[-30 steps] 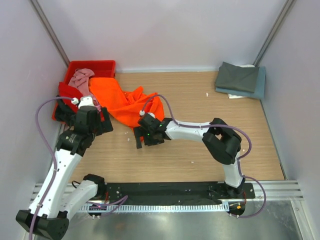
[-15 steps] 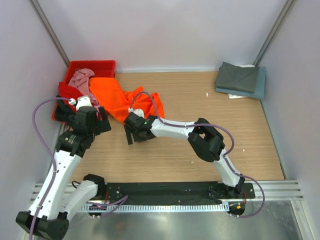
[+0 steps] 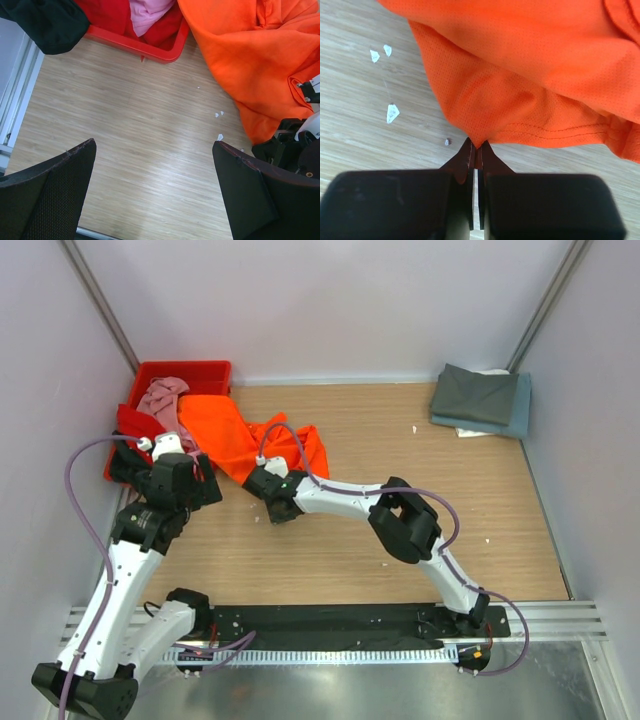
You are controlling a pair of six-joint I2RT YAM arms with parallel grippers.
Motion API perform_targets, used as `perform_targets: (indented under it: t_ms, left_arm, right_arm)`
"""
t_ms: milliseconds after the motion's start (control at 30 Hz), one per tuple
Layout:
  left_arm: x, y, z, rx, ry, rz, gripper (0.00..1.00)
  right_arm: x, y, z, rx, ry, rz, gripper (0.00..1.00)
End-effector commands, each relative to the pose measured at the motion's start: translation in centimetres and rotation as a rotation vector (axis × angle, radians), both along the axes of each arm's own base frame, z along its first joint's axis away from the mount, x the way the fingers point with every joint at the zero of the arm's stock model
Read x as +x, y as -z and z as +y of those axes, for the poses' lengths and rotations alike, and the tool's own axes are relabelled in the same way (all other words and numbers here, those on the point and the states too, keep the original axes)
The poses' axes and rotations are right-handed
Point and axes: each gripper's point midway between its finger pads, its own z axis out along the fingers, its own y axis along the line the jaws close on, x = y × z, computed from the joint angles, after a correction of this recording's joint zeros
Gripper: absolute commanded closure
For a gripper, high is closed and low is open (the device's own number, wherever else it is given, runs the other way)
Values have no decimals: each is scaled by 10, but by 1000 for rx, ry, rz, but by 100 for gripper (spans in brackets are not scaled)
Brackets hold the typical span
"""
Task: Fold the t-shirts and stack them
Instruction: Move the tshirt to the center of the board
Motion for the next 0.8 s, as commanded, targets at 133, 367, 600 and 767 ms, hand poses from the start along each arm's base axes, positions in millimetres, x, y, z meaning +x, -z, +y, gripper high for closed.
perform_targets:
  t_ms: [133,367,600,767]
  left_arm:
    - [5,-10,2,-16,-22,-59,0]
    - [9,-6,-7,-38,18,-42,0]
    - [17,15,-34,-105,103,83,5]
    - [15,42,-72,-204,147,166,11]
  right_arm:
    - [30,-18,-148,-241,198,-71,99]
    - [35,-91,-321,-144,554,-160,99]
    - [13,-66,-333,-105,551,-69,99]
    - [9,-72,-330,-71,530,-75,98]
